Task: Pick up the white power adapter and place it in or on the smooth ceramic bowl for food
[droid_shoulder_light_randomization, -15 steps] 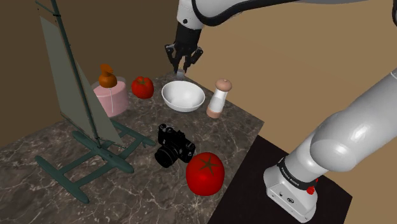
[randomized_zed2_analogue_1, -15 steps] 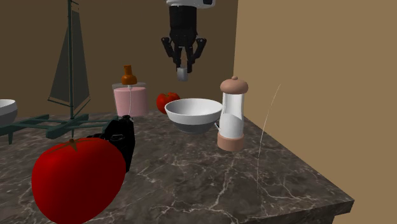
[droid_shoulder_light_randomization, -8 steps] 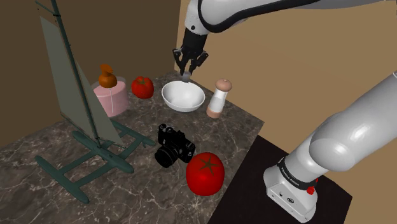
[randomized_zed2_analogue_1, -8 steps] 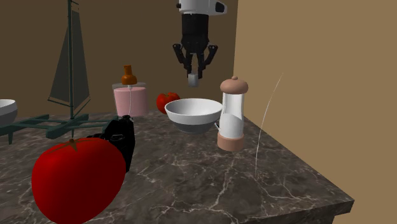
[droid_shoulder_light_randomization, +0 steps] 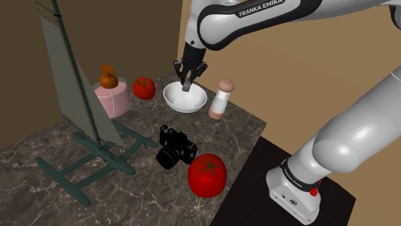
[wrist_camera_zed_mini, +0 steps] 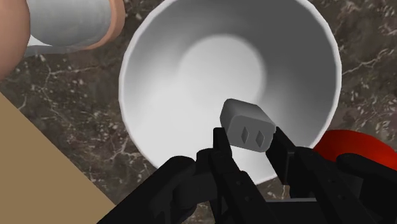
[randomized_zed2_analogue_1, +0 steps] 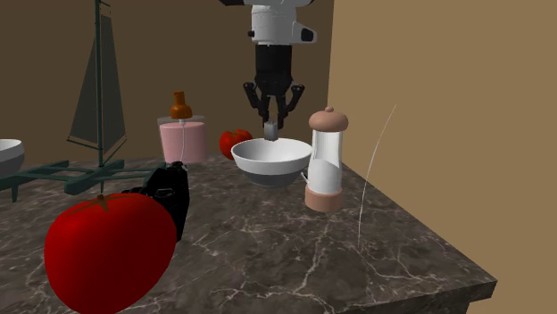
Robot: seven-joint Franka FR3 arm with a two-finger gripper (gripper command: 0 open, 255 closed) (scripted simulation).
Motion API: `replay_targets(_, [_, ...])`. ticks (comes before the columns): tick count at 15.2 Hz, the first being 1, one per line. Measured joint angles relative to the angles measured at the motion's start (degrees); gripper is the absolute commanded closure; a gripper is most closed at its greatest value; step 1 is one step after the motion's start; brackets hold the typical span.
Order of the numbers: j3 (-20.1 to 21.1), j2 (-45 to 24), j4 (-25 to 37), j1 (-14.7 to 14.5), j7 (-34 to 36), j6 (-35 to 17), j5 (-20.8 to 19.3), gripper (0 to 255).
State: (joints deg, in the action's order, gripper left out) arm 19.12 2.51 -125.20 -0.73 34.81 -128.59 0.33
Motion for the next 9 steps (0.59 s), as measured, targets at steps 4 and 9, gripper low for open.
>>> replay_targets(4, [0.0, -1.3, -1.5, 0.0, 0.4, -2.7, -0.6, 255])
replay_targets(9, [0.1, -1.6, -1.6, 0.0, 0.5, -3.1, -0.7, 255])
